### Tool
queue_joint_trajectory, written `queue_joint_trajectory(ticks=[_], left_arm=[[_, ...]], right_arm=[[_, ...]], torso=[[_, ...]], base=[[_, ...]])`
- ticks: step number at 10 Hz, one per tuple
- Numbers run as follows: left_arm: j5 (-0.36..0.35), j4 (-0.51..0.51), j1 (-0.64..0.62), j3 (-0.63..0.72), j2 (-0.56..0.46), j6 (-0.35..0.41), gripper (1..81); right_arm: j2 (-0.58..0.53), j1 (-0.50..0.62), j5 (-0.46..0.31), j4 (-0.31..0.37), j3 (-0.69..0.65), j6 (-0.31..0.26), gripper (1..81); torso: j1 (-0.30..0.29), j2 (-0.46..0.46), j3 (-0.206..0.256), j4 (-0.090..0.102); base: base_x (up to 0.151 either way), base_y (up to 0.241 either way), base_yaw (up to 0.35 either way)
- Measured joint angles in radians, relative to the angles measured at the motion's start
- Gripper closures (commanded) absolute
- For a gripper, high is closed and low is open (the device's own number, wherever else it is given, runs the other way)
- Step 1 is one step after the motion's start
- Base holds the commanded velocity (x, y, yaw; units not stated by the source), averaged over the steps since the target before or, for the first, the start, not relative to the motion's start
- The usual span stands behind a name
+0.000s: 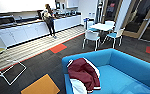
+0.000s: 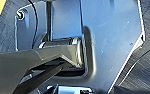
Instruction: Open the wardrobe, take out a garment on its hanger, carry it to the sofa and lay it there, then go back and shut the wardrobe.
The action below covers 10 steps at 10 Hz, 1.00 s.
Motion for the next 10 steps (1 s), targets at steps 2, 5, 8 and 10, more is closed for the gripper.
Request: queue_joint_trajectory(ticks=[2, 5, 8, 10], left_arm=[[0.0, 0.0, 0.001, 0.0, 0.0, 0.007, 1.0], [0.0, 0.0, 0.001, -0.006, 0.0, 0.007, 1.0], [-0.001, 0.0, 0.01, -0.006, 0.001, 0.007, 1.0], [0.003, 0.001, 0.018, -0.009, 0.0, 0.007, 1.0]], right_arm=[[0.0, 0.0, 0.0, 0.0, 0.0, 0.0, 1.0], [0.0, 0.0, 0.0, 0.0, 0.0, 0.0, 1.0], [0.0, -0.003, 0.0, 0.0, 0.0, 0.0, 1.0], [0.0, -0.008, 0.0, 0.0, 0.0, 0.0, 1.0]], torso=[[0.0, 0.0, 0.0, 0.0], [0.0, 0.0, 0.0, 0.0], [-0.001, 0.0, 0.0, 0.0], [-0.001, -0.001, 0.0, 0.0]], base=[[-0.103, 0.0, 0.0], [-0.102, 0.0, 0.0], [-0.059, 0.0, 0.0], [0.0, 0.0, 0.0]])
